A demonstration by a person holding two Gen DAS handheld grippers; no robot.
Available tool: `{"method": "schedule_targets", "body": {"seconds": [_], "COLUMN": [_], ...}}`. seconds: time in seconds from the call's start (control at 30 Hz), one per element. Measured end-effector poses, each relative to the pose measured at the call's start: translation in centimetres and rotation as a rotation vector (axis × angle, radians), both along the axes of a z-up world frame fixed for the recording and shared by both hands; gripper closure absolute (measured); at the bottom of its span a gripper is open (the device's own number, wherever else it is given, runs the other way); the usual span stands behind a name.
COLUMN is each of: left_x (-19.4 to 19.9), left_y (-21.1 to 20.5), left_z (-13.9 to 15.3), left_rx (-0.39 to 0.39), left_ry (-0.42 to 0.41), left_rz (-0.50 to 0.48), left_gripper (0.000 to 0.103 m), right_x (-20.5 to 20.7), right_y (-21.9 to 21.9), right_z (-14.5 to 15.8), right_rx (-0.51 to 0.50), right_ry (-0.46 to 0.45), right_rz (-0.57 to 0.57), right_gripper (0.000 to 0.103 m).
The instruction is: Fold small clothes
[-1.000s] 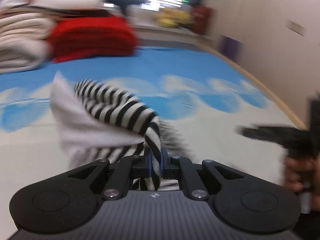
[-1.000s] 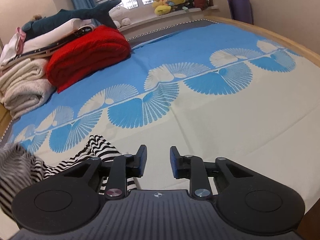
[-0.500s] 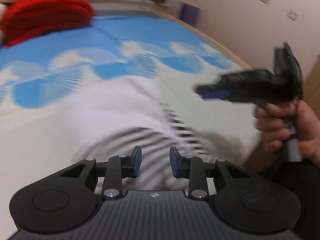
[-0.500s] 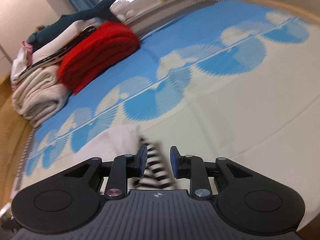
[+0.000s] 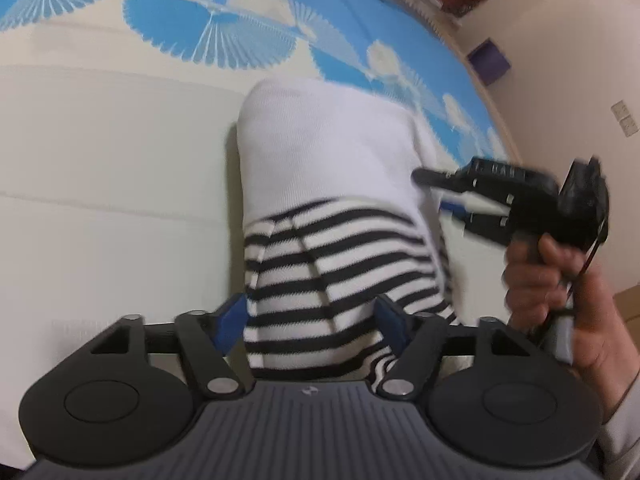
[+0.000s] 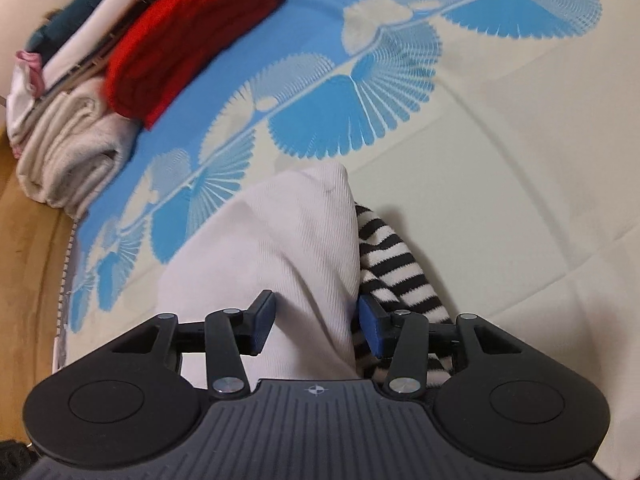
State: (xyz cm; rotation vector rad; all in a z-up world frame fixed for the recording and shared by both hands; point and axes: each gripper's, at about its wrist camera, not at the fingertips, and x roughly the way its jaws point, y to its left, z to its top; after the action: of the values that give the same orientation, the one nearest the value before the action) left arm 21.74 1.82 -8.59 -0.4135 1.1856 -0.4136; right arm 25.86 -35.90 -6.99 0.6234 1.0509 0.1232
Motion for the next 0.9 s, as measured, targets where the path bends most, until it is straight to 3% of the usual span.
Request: {"method": "schedule_targets", "body": {"seconds": [0.03,0.07,0.13,0.2,0.23,0.27,0.33,0.4,0.53,0.7,0.77,0.87,0.9], "left_x": [0.1,-0.5,-0.2,-0.1,-0.2,-0.3,-0.7,-1.1,-1.0,-0.4,-0.3,-0.3,-0.3], "left_y": [-0.1,0.0,-0.4,-1.3,-1.9,-2.7,-3.8,-4.6,-4.6,-3.5,-3.0,-2.5,-2.3], "left_z": [-0.4,-0.4,-0.9,-0.7,-0.6,-0.9,-1.9,-2.5,-2.5,-1.6,-1.1,-0.3,-0.2], "left_rx": [0.012,0.018,0.029,0.065,0.116,0.177,0.235,0.275,0.279,0.194,0.164,0.126,0.116], "left_ry": [0.017,0.030,0.028,-0.017,-0.036,-0.048,-0.023,-0.020,-0.017,-0.021,-0.036,-0.040,-0.038], "left_rz": [-0.008,-0.015,-0.044,-0.092,-0.131,-0.179,-0.244,-0.286,-0.283,-0.225,-0.193,-0.143,-0.127], "left_gripper": [0.023,0.023,0.019,0.019,0.019,0.019,0.019,0.019,0.018,0.018,0.019,0.019,0.019], "right_x": [0.3,0.5,0.3,-0.8,-1.3,-1.4,-0.4,0.5,0.4,-1.7,-2.0,-2.3,-2.7], "right_y": [0.2,0.2,-0.5,-2.2,-2.6,-2.7,-2.5,-2.5,-2.3,-3.9,-3.9,-3.1,-2.8], "right_z": [-0.2,-0.2,0.8,3.5,4.6,4.8,2.4,-0.8,-0.6,0.5,0.1,-0.5,-0.5], "right_rx": [0.003,0.010,0.083,0.259,0.288,0.245,0.022,-0.067,-0.060,0.053,0.061,-0.009,-0.021], "right_ry": [0.000,-0.008,-0.073,-0.267,-0.340,-0.349,-0.143,0.057,0.041,-0.016,0.016,0.056,0.051], "right_rz": [-0.003,-0.012,-0.043,-0.070,-0.052,-0.042,-0.074,-0.102,-0.097,-0.109,-0.050,0.055,0.097], "right_gripper": [0.074,0.093,0.094,0.095,0.095,0.095,0.095,0.095,0.090,0.054,0.054,0.054,0.061]}}
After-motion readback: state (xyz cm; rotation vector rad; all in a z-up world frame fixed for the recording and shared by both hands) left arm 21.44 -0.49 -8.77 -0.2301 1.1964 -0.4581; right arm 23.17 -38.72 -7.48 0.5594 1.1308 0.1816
